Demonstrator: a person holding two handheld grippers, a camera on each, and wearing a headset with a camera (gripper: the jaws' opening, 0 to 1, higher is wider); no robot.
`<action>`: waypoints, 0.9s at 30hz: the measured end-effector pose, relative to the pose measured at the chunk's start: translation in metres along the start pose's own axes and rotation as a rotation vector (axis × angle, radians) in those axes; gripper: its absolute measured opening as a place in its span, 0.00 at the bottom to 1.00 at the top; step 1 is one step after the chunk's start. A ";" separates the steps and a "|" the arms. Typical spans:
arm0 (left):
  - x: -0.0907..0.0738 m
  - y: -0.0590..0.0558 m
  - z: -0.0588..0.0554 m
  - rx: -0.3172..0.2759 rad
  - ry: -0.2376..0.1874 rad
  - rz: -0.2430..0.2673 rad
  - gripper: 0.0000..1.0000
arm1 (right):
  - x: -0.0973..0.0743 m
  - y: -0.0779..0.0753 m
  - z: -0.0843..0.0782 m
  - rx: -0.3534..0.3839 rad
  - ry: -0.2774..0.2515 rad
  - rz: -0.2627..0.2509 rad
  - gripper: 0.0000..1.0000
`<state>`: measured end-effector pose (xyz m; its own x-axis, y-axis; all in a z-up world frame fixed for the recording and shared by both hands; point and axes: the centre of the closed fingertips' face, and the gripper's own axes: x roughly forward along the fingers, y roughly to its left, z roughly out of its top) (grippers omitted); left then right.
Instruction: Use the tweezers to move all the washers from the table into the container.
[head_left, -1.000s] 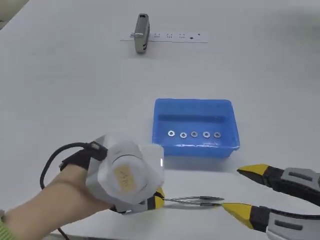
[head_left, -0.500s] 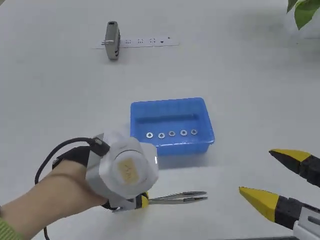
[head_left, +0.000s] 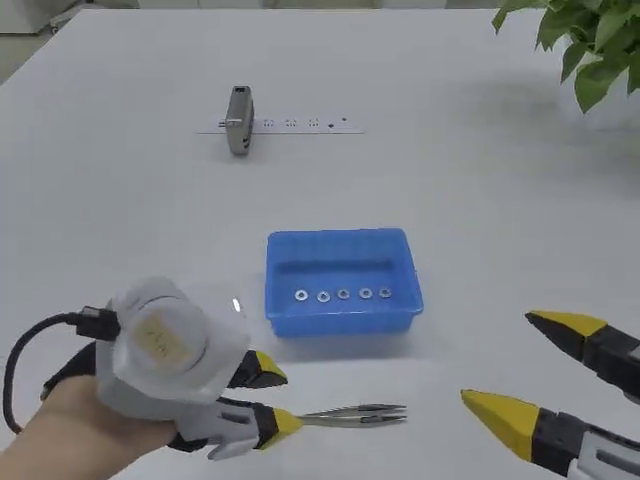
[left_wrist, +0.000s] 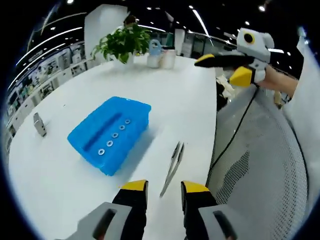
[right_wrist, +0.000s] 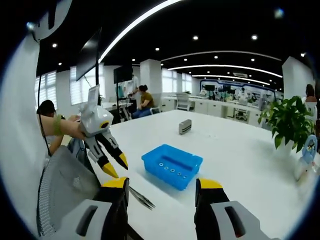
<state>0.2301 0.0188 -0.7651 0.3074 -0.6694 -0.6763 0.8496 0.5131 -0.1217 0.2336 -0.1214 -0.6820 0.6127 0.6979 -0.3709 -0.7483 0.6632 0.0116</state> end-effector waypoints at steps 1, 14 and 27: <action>-0.005 0.001 0.002 -0.023 -0.030 0.020 0.26 | 0.001 0.000 -0.001 -0.007 0.004 0.014 0.51; -0.094 0.013 0.053 -0.283 -0.544 0.351 0.74 | 0.005 -0.014 0.009 0.002 -0.043 0.059 0.68; -0.112 0.021 0.060 -0.331 -0.644 0.495 0.99 | 0.005 -0.030 0.010 0.077 -0.087 0.017 0.99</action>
<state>0.2386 0.0726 -0.6482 0.8747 -0.4508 -0.1780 0.4177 0.8874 -0.1948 0.2619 -0.1348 -0.6747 0.6223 0.7278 -0.2881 -0.7392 0.6675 0.0896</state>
